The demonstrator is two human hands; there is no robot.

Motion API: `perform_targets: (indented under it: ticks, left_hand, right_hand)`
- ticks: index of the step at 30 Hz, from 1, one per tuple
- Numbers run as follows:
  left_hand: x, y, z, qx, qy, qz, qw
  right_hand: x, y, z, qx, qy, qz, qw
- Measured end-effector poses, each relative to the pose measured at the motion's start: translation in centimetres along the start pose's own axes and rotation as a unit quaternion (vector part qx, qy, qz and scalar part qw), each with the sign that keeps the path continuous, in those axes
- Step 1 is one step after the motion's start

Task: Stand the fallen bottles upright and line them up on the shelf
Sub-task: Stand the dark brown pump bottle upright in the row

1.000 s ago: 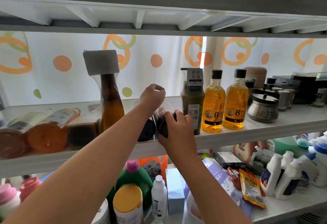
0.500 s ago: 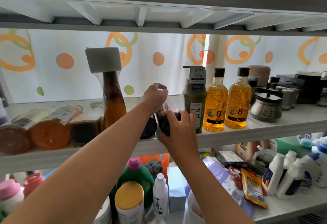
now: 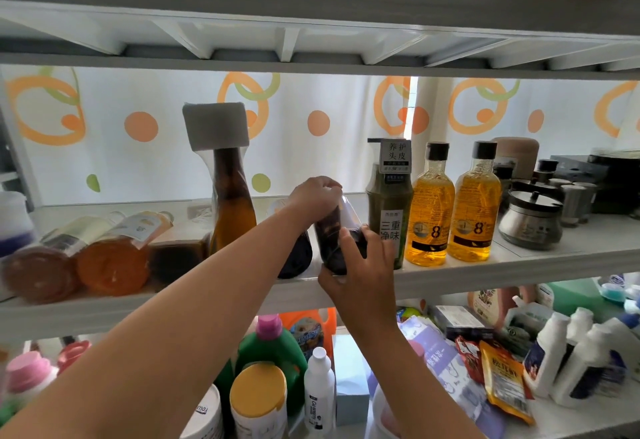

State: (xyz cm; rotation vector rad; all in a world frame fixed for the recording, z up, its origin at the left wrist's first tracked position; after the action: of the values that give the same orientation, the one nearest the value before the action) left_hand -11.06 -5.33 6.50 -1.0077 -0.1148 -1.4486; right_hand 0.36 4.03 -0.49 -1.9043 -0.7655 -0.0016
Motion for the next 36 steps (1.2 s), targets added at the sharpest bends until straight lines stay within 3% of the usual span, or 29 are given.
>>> perform_targets:
  ticks: [6,10,16,22,26,28,32,36]
  left_hand:
    - [-0.2,-1.0,-0.4,0.008,0.009,-0.062,0.998]
    - [0.8,-1.0,-0.3,0.010,0.069,-0.036,0.997]
    - [2.4,-0.5,0.0,-0.006,0.103,0.023,0.994]
    - [3.0,0.9,-0.1,-0.028,0.154,0.073,0.985]
    - [3.0,1.9,0.6,-0.042,0.192,0.065,0.978]
    - [3.3,2.3,1.2,-0.068,0.184,0.066,0.978]
    - [3.9,3.0,2.5,-0.107,0.159,0.056,0.980]
    - [4.1,3.5,3.2,-0.127,0.157,0.042,0.979]
  right_hand:
    - [0.3,0.7,0.1,0.016,0.012,0.028,0.999]
    - [0.3,1.0,0.0,0.018,0.018,0.029,0.999]
    - [-2.7,1.7,1.0,0.004,0.114,-0.087,0.990]
    - [-2.4,1.7,0.4,0.009,0.071,-0.078,0.994]
    - [-3.6,2.5,-0.1,0.081,0.143,-0.089,0.982]
    - [-3.1,2.5,-0.3,0.060,0.164,-0.091,0.980]
    - [-0.9,2.6,-1.6,0.084,0.094,-0.046,0.991]
    - [-0.5,1.9,0.0,-0.078,-0.089,-0.079,0.990]
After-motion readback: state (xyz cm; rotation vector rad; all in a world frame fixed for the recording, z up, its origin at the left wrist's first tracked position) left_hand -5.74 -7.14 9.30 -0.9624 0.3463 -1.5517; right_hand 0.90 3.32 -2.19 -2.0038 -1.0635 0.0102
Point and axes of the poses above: each hand's wrist, its own y-axis away from the middle knuckle, its own x-axis out of the back of the hand, z = x × y, the point moved 7 cm from there along -y, towards the middle knuckle, and after that the axes turned 13 degrees about -x, right-handed, at the moved point
